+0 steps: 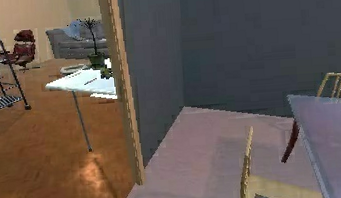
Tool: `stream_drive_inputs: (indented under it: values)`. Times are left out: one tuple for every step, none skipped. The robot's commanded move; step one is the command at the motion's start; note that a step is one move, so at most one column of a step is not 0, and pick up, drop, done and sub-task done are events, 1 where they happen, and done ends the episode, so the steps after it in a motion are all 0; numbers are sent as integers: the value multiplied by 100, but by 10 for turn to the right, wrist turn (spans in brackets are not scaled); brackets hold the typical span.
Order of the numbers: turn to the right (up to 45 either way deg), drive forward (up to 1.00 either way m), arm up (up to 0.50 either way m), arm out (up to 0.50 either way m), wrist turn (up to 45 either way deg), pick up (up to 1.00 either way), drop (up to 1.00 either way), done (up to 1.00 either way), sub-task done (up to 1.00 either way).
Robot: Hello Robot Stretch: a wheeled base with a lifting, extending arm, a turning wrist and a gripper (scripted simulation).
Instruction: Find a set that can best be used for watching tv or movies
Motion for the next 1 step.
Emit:
stream_drive_inputs:
  values:
    - [0,50,0,0,0,0,0,0,0]
